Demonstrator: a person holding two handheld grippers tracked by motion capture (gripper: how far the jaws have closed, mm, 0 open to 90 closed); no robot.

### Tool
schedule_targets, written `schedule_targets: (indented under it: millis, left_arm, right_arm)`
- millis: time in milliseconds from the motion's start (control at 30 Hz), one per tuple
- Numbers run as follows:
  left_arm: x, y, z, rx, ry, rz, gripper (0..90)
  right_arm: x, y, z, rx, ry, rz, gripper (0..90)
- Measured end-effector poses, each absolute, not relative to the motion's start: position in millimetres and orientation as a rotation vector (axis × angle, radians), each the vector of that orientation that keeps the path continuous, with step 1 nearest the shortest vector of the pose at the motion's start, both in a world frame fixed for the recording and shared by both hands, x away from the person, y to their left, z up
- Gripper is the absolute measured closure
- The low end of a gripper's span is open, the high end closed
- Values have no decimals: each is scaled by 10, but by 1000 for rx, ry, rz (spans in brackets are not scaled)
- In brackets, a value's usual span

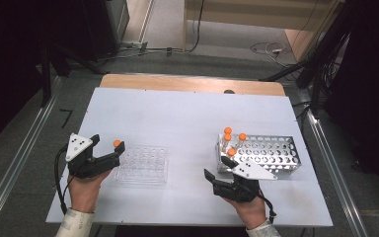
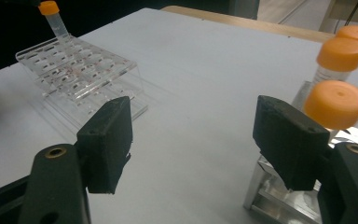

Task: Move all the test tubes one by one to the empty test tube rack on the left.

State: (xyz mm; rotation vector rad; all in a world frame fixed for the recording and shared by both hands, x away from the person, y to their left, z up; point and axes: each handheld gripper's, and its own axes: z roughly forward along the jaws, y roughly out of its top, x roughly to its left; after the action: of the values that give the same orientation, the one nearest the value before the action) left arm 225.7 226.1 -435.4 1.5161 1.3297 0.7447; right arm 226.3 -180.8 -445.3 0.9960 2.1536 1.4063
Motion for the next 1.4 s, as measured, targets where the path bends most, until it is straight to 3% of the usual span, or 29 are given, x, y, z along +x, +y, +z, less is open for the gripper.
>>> schedule_targets:
  millis: [367,567,1067,1300,1400]
  left_arm:
    - [2240,2287,-4349,1504,1333,756,127]
    - [2243,2280,-4349,1503,1332,756,120]
    - [2246,2268,-4356,1504,1334,750,121]
    - [2245,2254,-4350,1507,1330,744,120]
    - [2241,2253,-4343,1502,1326,742,120]
  right_arm:
    - [2168,-2066,-4421,1025,2109,1394,279]
    - [2290,-2207,-4470,1093,2042,1358,311]
    - [2524,-2133,-4652,1062,2024,1307,608]
    - [2562,-2114,-4690,1061,2031,1303,708]
    - [2565,-2115,-4685,1052,2023,1306,712]
